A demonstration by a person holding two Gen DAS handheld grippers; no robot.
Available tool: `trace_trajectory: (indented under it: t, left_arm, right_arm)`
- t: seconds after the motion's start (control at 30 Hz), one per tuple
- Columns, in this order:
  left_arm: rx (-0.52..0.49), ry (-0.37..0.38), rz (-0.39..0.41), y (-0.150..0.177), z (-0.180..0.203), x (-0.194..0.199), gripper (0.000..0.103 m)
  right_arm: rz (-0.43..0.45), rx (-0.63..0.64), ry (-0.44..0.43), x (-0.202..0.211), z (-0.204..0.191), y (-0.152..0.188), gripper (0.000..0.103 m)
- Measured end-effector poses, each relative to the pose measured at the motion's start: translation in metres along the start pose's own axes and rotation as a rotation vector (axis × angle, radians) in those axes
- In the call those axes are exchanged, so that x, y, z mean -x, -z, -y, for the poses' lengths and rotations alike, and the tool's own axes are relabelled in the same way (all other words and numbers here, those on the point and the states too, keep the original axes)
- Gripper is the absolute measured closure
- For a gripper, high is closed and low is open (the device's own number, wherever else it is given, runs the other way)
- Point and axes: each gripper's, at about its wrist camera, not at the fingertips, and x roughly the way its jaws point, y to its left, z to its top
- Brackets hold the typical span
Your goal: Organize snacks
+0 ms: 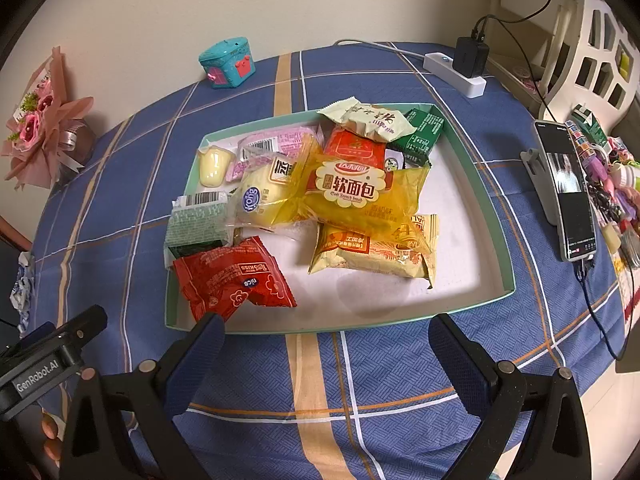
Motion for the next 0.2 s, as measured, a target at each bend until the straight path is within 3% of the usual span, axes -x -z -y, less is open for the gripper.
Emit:
trace_trajectory:
  t: [0.2]
  left_arm:
    - [0.002,0.002,-0.003,0.0001,-0.0014,-0.0005,0.000]
  right_arm:
    - [-0.002,0.003,0.001,-0.0009,0.0006,0.0007,0.000]
